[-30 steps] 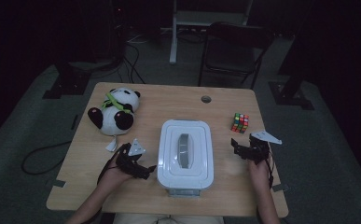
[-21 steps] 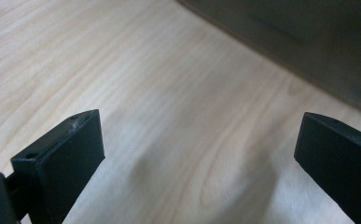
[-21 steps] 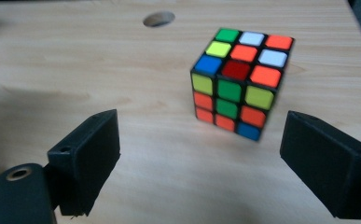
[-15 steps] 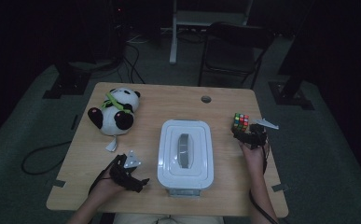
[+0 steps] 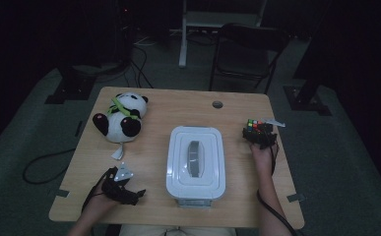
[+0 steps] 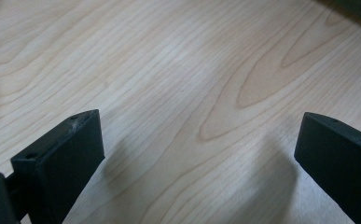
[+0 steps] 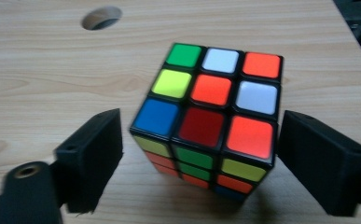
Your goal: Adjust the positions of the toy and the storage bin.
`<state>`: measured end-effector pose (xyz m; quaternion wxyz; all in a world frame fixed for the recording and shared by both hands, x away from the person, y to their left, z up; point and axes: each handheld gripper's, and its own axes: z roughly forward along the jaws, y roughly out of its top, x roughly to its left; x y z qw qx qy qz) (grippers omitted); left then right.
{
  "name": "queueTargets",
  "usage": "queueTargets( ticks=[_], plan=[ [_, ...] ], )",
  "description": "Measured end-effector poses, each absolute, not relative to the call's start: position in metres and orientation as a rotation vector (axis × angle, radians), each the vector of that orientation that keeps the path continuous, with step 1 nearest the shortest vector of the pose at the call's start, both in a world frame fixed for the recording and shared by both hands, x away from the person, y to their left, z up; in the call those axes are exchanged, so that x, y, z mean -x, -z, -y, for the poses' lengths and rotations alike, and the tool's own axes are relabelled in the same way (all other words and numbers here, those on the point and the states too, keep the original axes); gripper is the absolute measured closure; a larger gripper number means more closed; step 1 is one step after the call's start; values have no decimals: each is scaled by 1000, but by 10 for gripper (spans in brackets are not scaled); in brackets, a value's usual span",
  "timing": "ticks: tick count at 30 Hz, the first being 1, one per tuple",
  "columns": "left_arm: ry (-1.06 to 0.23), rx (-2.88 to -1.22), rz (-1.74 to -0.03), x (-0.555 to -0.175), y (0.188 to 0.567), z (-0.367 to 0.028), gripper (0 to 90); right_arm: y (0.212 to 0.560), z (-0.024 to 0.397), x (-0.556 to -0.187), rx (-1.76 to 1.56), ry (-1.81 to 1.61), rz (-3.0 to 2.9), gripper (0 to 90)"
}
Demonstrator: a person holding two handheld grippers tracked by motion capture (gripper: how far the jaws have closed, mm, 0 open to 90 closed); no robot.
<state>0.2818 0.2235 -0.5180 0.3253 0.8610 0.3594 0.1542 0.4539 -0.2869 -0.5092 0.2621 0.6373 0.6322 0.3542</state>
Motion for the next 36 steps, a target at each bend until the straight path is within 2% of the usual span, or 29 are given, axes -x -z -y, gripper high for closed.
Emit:
queueTargets(
  ticks=[7,21,36],
  plan=[
    [-399,-2248,-965,-280,523,-232,20,514,288,-451,-1730,-921,-1692,334],
    [-399,-2225,-967,-283,524,-235,20,501,298,-425,-1661,-946,-1707,343],
    [-399,-2228,-964,-283,524,-235,20,482,311,-350,-1560,-1002,-1699,343]
  ],
)
